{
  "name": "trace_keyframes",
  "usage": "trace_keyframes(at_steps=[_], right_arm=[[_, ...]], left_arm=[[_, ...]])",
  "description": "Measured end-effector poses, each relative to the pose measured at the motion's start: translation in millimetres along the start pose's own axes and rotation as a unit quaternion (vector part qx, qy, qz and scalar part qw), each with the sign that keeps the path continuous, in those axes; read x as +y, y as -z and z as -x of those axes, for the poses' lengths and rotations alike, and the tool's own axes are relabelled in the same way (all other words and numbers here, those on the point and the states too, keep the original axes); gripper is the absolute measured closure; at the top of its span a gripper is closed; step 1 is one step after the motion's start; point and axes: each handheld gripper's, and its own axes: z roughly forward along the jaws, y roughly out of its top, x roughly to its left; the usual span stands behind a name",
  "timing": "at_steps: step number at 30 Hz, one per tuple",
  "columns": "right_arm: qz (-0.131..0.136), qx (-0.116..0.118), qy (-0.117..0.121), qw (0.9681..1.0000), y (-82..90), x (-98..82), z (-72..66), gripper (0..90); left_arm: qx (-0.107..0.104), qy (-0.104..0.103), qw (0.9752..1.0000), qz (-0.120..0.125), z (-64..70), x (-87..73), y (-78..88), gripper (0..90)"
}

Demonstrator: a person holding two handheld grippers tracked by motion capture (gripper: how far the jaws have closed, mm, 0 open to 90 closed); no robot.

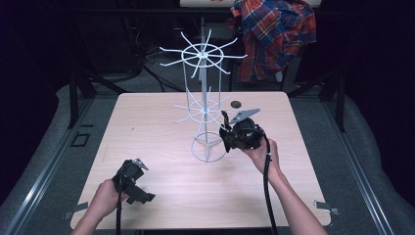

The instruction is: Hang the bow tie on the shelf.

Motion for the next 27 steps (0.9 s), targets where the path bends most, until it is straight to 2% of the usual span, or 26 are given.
trace_keyframes(at_steps=[13, 27], right_arm=[[-0.001, 0.002, -0.010, 0.9999, -6.0, -1.5, 1.0, 76.3], [0.001, 0.008, -0.012, 0.9999, -7.2, -2.1, 2.8, 71.6]], left_arm=[[-0.003, 0.004, 1.0000, 0.000, -0.1, -1.1, -0.1, 0.0], [-0.003, 0.004, 1.0000, -0.001, -0.3, -2.5, -0.3, 0.0]])
